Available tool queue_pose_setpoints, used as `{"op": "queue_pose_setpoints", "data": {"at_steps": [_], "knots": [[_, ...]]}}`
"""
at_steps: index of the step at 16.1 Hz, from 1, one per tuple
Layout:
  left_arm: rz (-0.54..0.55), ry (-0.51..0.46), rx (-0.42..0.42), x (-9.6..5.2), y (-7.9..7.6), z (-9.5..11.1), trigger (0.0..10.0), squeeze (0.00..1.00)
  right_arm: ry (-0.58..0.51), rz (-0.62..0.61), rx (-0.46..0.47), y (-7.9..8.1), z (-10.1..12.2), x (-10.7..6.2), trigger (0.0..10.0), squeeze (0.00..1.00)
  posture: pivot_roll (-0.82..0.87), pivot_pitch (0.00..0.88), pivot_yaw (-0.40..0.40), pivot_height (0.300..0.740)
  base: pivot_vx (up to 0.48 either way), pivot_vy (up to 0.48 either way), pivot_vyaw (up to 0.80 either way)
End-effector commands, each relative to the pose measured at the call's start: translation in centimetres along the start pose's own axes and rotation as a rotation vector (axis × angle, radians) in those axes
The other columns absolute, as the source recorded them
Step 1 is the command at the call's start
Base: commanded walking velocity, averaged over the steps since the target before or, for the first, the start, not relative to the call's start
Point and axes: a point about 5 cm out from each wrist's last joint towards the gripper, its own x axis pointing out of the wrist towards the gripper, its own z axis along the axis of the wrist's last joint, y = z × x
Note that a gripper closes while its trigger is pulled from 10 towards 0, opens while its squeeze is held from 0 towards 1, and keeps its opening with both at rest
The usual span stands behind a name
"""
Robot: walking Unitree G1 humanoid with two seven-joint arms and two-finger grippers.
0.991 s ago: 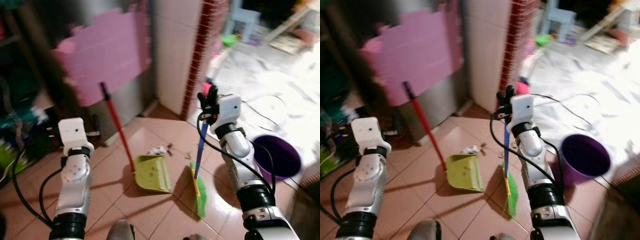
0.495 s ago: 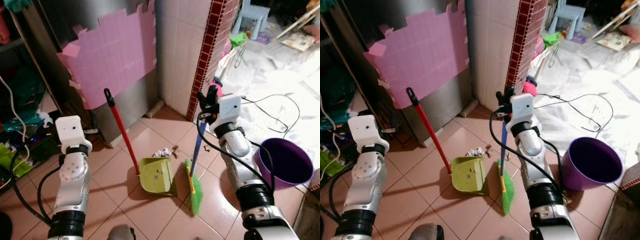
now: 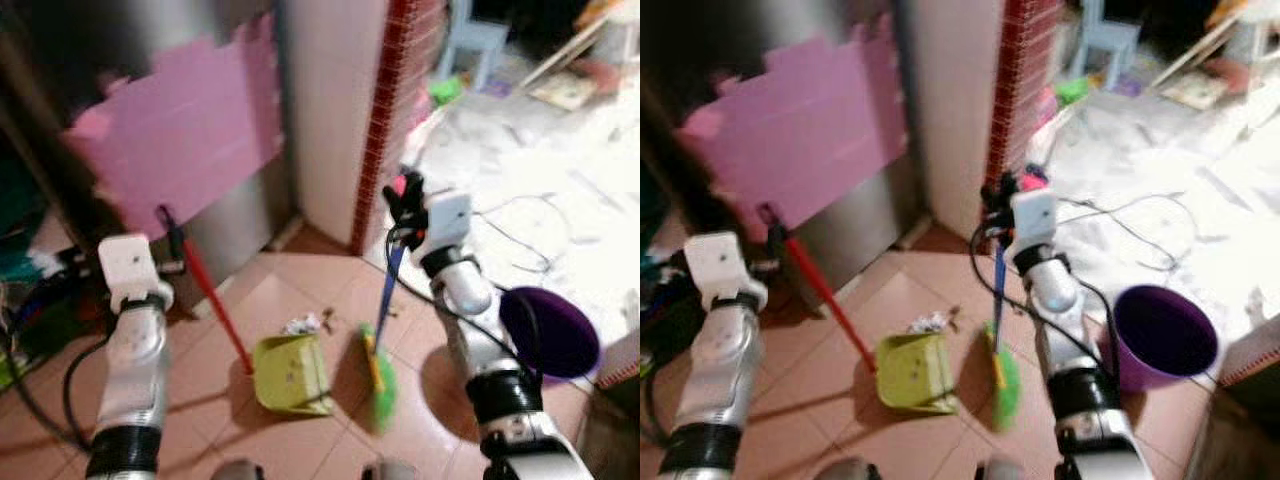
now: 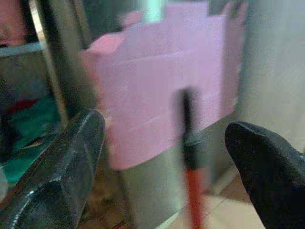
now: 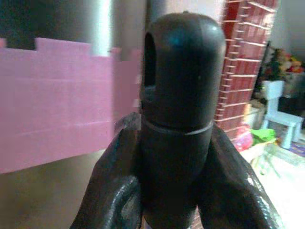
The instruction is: Sweep floor
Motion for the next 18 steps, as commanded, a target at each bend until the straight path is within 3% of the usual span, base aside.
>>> {"op": "queue_pose_setpoints", "data": {"at_steps": [1, 6, 12, 14, 16, 18], "knots": [[-0.007, 0.011, 0.003, -0.2, -0.4, -0.2, 10.0, 0.00, -0.034, -0.013, -0.022, -0.6, 0.7, 0.1, 10.0, 0.00, -0.05, 0.000, 0.017, 0.740, 0.000, 0.000, 0.00], [0.030, 0.039, -0.015, -0.5, -0.1, -0.6, 10.0, 0.00, -0.023, -0.004, -0.024, -0.6, 0.5, -0.1, 10.0, 0.00, -0.05, 0.000, 0.013, 0.740, 0.000, 0.000, 0.00], [0.024, 0.047, -0.016, -0.1, 0.0, -0.4, 10.0, 0.00, -0.027, -0.025, -0.040, -0.9, 0.8, 0.0, 10.0, 0.00, -0.05, 0.000, 0.016, 0.740, 0.000, 0.480, 0.00], [-0.021, 0.069, -0.027, -0.8, -0.4, -0.4, 10.0, 0.00, -0.014, -0.067, -0.016, -1.5, 0.6, -0.3, 10.0, 0.00, -0.05, 0.000, 0.019, 0.740, 0.000, 0.480, 0.00], [-0.151, 0.074, -0.024, -2.0, -1.4, -0.2, 10.0, 0.00, 0.016, -0.112, 0.002, -2.4, -0.2, -0.9, 10.0, 0.00, -0.03, 0.000, 0.018, 0.740, 0.000, 0.480, 0.00], [-0.220, 0.087, 0.001, -2.7, -1.5, -0.3, 10.0, 0.00, 0.030, -0.150, 0.011, -2.9, -0.5, -1.6, 10.0, 0.00, -0.03, 0.000, 0.019, 0.740, 0.000, 0.480, 0.00]]}}
